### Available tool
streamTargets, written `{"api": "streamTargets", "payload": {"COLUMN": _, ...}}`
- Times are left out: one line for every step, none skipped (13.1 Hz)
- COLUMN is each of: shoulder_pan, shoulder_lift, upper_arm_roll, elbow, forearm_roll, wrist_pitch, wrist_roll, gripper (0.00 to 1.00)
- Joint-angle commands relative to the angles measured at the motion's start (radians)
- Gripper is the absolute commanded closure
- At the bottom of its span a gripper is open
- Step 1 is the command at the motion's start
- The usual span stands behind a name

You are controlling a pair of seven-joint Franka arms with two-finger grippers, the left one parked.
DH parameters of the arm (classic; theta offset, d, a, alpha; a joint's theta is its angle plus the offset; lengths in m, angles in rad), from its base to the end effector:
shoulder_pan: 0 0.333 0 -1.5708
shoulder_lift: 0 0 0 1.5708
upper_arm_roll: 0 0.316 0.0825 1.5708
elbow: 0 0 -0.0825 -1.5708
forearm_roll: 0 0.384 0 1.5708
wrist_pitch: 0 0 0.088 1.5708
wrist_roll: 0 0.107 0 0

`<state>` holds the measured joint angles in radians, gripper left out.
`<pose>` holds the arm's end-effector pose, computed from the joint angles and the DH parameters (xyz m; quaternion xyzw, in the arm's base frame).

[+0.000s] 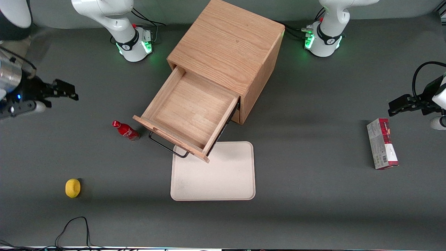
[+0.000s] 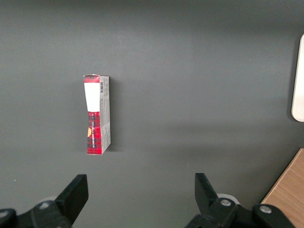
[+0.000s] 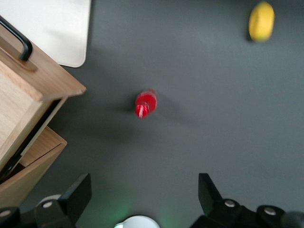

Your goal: Open upper drawer

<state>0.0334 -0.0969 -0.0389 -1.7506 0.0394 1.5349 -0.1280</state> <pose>0.5158 0.0006 0.5893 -0.9961 -0.0608 0.0578 0.0255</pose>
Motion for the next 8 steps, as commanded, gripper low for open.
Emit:
{"api": "streamTargets", "payload": {"shoulder_pan": 0.011, "shoulder_lift": -0.223, "upper_arm_roll": 0.002, "elbow": -0.223, "forearm_roll": -0.015, "wrist_pitch": 0.080, "wrist_roll": 0.149, "gripper": 0.00}}
{"api": "streamTargets", "payload": {"shoulder_pan": 0.011, "shoulder_lift": -0.251, "upper_arm_roll": 0.002, "elbow": -0.246, "forearm_roll": -0.015, "wrist_pitch": 0.087, "wrist_roll": 0.149, "gripper": 0.00}}
{"api": "streamTargets", "payload": {"shoulder_pan": 0.011, "shoulder_lift": -0.256, "upper_arm_roll": 0.004, "elbow": -0.244, "forearm_roll": -0.018, "wrist_pitch": 0.087, "wrist_roll": 0.151, "gripper": 0.00}}
{"api": "streamTargets", "payload": {"shoulder_pan": 0.011, "shoulder_lift": -0.248, "upper_arm_roll": 0.011, "elbow": -0.239, "forearm_roll": -0.033, "wrist_pitch": 0.087, "wrist_roll": 0.151, "gripper": 0.00}}
{"api": "streamTargets", "payload": {"shoulder_pan": 0.014, "shoulder_lift": -0.236, "upper_arm_roll": 0.014, "elbow": -0.224, "forearm_roll": -0.065, "wrist_pitch": 0.090, "wrist_roll": 0.152, "gripper": 0.00}}
{"api": "streamTargets", "payload": {"shoulder_pan": 0.014, "shoulder_lift": -0.213, "upper_arm_roll": 0.017, "elbow": -0.205, "forearm_roll": -0.073, "wrist_pitch": 0.090, "wrist_roll": 0.153, "gripper": 0.00}}
{"api": "streamTargets", "payload": {"shoulder_pan": 0.013, "shoulder_lift": -0.196, "upper_arm_roll": 0.017, "elbow": -0.187, "forearm_roll": -0.072, "wrist_pitch": 0.090, "wrist_roll": 0.153, "gripper": 0.00}}
{"api": "streamTargets", "payload": {"shoulder_pan": 0.013, "shoulder_lift": -0.182, "upper_arm_roll": 0.013, "elbow": -0.178, "forearm_roll": -0.069, "wrist_pitch": 0.090, "wrist_roll": 0.151, "gripper": 0.00}}
